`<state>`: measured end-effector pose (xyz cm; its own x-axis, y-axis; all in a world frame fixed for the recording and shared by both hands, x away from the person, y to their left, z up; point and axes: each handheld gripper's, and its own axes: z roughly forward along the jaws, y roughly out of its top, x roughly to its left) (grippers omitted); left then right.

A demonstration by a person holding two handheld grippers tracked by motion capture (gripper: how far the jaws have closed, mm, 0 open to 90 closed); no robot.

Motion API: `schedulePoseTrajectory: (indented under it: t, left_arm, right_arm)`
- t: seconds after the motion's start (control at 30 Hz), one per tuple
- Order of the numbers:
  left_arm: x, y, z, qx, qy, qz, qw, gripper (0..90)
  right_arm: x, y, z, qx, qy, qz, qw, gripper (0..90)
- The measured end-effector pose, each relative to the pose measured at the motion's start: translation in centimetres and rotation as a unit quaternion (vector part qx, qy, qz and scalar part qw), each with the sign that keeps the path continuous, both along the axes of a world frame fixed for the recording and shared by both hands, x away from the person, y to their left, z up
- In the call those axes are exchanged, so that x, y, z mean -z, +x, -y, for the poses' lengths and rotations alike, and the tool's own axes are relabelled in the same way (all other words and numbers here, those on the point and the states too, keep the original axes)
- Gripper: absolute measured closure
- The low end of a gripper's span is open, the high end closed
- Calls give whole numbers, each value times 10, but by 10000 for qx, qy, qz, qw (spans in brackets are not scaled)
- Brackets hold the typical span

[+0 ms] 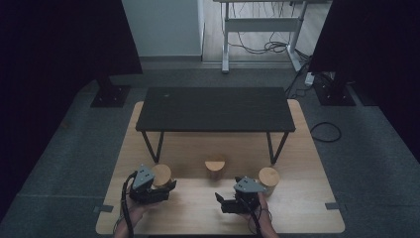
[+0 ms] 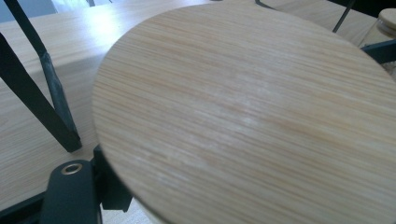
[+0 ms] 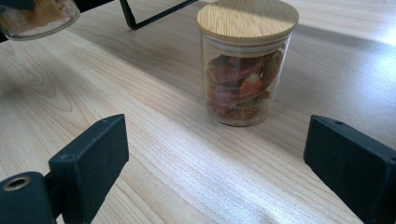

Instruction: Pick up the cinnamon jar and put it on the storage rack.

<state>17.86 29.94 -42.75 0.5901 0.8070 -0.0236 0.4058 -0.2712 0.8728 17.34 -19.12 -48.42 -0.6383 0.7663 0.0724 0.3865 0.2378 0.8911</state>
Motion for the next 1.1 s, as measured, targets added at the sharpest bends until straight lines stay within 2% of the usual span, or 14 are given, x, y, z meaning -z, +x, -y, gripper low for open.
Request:
schedulePoseTrajectory:
  t: [0.47,0.57,0.73,0.83,1.1]
  left_arm:
    - [-7,-3,2,25,1,16,10000,248]
    - [-9,-2,1,60,-53,-15,10000,248]
    - [-13,-3,1,60,-76,59,9999,248]
    - [-15,-3,-1,68,-92,91,9999,248]
    - [-19,1,-4,60,-156,91,9998,248]
  right_arm:
    - [1,0,0,3,-22,-4,10000,61]
    - [0,0,0,-5,-9,-6,10000,61]
    - [0,-1,0,0,2,3,10000,61]
    - [0,0,2,0,88,-36,10000,62]
    - [1,1,1,8,25,-38,10000,60]
